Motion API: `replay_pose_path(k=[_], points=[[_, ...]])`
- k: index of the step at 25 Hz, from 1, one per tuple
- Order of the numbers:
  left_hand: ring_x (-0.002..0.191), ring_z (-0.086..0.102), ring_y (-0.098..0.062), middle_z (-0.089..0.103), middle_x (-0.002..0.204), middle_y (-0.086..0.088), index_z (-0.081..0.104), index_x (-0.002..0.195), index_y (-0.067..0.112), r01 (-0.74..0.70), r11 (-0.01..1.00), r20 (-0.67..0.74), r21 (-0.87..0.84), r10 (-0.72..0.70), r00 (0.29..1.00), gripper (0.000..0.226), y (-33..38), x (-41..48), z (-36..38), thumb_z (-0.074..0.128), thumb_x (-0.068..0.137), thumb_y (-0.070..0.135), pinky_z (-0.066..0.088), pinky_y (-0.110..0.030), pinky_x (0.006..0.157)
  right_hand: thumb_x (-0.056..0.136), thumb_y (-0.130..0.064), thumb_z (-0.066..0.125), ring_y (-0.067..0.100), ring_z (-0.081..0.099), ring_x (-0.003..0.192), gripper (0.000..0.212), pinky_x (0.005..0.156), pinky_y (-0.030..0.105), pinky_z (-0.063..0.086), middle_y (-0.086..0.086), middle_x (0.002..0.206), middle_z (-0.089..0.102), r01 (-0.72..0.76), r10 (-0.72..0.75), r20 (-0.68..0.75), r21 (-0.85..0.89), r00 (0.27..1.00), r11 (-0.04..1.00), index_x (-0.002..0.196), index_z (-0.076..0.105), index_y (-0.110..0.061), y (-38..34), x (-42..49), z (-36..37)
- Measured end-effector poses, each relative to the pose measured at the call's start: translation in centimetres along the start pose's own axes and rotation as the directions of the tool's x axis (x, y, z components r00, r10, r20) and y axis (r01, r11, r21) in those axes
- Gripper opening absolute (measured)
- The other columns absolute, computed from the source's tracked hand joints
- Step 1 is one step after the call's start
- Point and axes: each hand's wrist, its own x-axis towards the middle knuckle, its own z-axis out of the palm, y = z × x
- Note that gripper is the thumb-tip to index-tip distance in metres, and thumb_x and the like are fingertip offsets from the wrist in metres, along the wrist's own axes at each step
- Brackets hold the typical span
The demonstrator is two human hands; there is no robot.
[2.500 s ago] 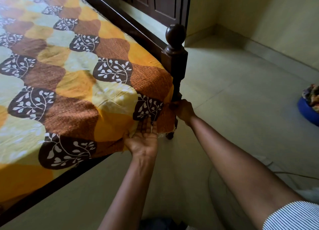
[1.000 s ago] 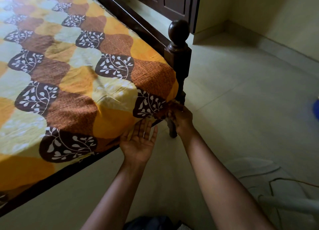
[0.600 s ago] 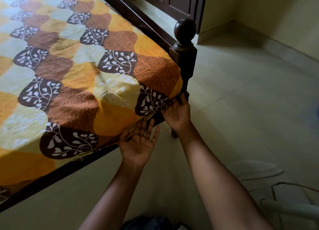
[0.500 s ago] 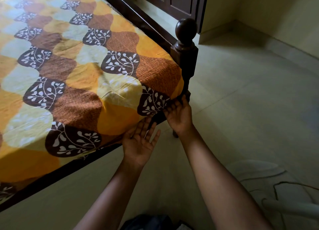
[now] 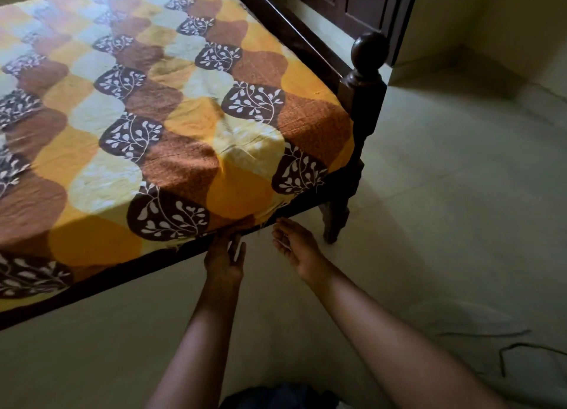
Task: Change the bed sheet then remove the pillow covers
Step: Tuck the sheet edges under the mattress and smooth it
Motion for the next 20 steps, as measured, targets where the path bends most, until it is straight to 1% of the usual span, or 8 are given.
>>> replay_pose_path(k=[1,4,9,12,14,15,17,20], points=[[0.085,0.058,-0.013,0.059,0.112,-0.002,0.057,0.116,0.013,0.008,1.000,-0.017,0.029,-0.007,1.000,0.026,-0.2,0.2,-0.2,0.056,0.090,0.012,0.045,-0.031,0.085,0.092,-0.010,0.055,0.039,0.055,0.113,0.031,0.096,0.040,0.046,0.018,0.105,0.063,0.007,-0.006,0.017,-0.064,1.000,0.998,0.122,0.054,0.001,0.0,0.1,0.8],[0.085,0.057,-0.015,0.060,0.115,-0.004,0.058,0.112,0.013,0.042,0.991,-0.033,0.126,-0.038,0.999,0.020,-0.6,1.0,-1.5,0.052,0.093,0.013,0.045,-0.034,0.082,0.087,-0.017,0.064,0.022,0.060,0.092,0.042,0.077,0.028,0.050,0.008,0.100,0.061,0.014,-0.010,0.057,-0.079,0.998,0.997,0.125,0.052,-0.002,0.5,0.9,2.8],[0.091,0.057,-0.017,0.060,0.121,-0.003,0.056,0.118,0.012,0.066,0.961,-0.025,0.270,-0.062,0.998,0.023,0.2,1.8,-2.0,0.044,0.097,0.013,0.046,-0.035,0.080,0.085,-0.031,0.066,0.014,0.055,0.107,0.034,0.089,0.030,0.043,-0.002,0.111,0.060,-0.008,0.008,0.000,-0.124,1.000,0.992,0.115,0.056,-0.021,2.1,2.1,3.2],[0.100,0.053,-0.019,0.058,0.121,-0.005,0.056,0.121,0.009,0.112,0.955,-0.054,0.275,-0.100,0.993,0.027,0.9,1.4,-1.6,0.051,0.095,0.015,0.045,-0.036,0.084,0.082,-0.035,0.069,0.015,0.054,0.087,0.018,0.065,0.026,0.041,-0.001,0.087,0.062,-0.029,-0.010,-0.147,-0.265,0.989,0.964,0.089,0.064,-0.019,2.0,2.9,3.1],[0.096,0.053,-0.018,0.057,0.104,-0.003,0.055,0.110,0.008,0.131,0.958,-0.107,0.256,-0.107,0.988,0.023,1.2,-0.2,-1.9,0.060,0.090,0.020,0.045,-0.033,0.082,0.077,-0.037,0.073,0.013,0.051,0.074,0.023,0.053,0.022,0.032,0.000,0.077,0.061,-0.029,-0.043,-0.213,-0.324,0.976,0.946,0.071,0.060,-0.020,1.9,3.6,3.1],[0.091,0.053,-0.016,0.054,0.095,-0.001,0.053,0.106,0.010,0.129,0.965,-0.097,0.228,-0.110,0.989,0.023,1.3,-1.3,-2.0,0.062,0.089,0.022,0.046,-0.032,0.080,0.076,-0.039,0.074,0.012,0.050,0.068,0.026,0.052,0.022,0.030,0.000,0.074,0.060,-0.025,-0.057,-0.228,-0.342,0.972,0.939,0.067,0.059,-0.020,2.0,3.8,3.1],[0.087,0.056,-0.015,0.055,0.090,-0.001,0.054,0.104,0.013,0.133,0.990,0.072,0.044,-0.136,0.988,0.021,1.7,-3.3,-1.7,0.056,0.092,0.029,0.047,-0.030,0.076,0.074,-0.040,0.075,0.011,0.045,0.059,0.029,0.052,0.022,0.028,-0.002,0.066,0.057,-0.019,-0.071,-0.231,-0.363,0.970,0.932,0.063,0.059,-0.020,2.0,3.9,3.1],[0.110,0.056,-0.026,0.060,0.114,-0.013,0.054,0.117,0.007,0.225,0.945,0.315,-0.239,-0.144,0.938,0.046,3.1,-4.3,-0.8,0.040,0.094,0.044,0.045,-0.038,0.091,0.076,-0.035,0.076,0.012,0.046,0.062,0.025,0.057,0.025,0.035,0.002,0.072,0.060,-0.003,-0.080,-0.228,-0.342,0.970,0.940,0.065,0.061,-0.019,2.0,3.7,3.2]])
